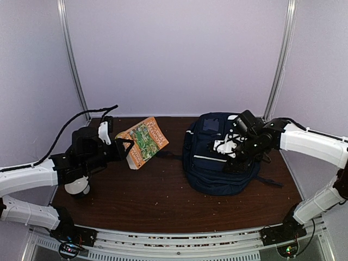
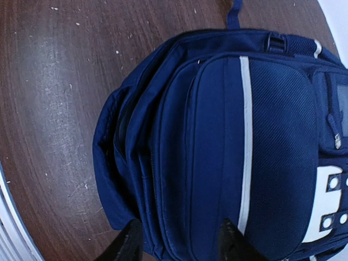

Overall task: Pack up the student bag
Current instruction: Pick up the largest pocket of the bag from the student bag.

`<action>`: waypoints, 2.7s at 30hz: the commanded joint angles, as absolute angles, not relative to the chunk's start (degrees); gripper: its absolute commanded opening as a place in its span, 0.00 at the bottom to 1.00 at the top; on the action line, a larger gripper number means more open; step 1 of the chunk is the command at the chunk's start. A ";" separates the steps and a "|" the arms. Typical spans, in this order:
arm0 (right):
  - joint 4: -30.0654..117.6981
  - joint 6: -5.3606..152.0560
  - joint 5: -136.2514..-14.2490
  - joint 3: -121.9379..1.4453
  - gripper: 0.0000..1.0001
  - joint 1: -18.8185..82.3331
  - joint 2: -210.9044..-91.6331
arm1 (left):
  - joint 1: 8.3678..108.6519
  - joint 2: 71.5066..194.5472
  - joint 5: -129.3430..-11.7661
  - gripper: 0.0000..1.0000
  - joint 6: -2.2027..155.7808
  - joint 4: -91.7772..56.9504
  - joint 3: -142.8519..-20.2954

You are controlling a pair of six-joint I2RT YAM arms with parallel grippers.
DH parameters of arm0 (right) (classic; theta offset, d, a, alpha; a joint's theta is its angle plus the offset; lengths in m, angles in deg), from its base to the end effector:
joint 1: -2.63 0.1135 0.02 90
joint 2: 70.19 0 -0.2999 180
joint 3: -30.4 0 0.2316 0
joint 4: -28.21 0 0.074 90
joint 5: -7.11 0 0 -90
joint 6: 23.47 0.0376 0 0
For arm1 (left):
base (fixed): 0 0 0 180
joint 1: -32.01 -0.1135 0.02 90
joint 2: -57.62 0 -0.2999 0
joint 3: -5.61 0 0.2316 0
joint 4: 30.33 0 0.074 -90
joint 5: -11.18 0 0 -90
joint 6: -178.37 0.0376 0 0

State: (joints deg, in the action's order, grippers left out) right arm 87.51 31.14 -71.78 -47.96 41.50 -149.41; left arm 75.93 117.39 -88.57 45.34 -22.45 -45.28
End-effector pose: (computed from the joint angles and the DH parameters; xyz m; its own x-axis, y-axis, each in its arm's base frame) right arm 0.1906 0.1629 0.3084 -0.1507 -0.8514 -0.5024 -0.9540 0.2585 -0.1519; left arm 0.1515 -0.1370 0.3048 -0.5386 -0.4150 -0.7333 0.2726 0.7377 -0.6177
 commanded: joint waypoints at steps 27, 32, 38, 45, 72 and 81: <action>86.34 27.68 -77.49 -44.95 0.49 45.34 -161.03 | 75.65 118.13 -83.83 0.00 41.24 -30.39 -45.36; 87.22 27.01 -75.65 -44.74 0.46 45.73 -159.03 | 75.60 118.08 -84.00 0.00 41.26 -30.27 -45.06; 86.80 26.37 -76.20 -43.97 0.40 46.84 -161.09 | 75.63 118.41 -83.49 0.00 41.08 -30.62 -45.08; 85.68 27.12 -77.98 -43.27 0.36 49.42 -159.08 | 75.60 117.86 -84.05 0.00 40.97 -29.41 -44.74; 94.65 36.66 -74.63 -63.86 0.00 40.17 -160.24 | 75.60 120.31 -75.26 0.00 40.37 -33.84 -44.83; 93.16 42.53 -73.99 -78.20 0.00 35.59 -163.54 | 75.61 120.98 -66.43 0.00 34.48 -34.51 -44.93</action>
State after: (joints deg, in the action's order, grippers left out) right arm 97.37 39.00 -74.05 -71.90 36.83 -162.78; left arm 75.93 121.63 -71.88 37.93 -26.84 -43.95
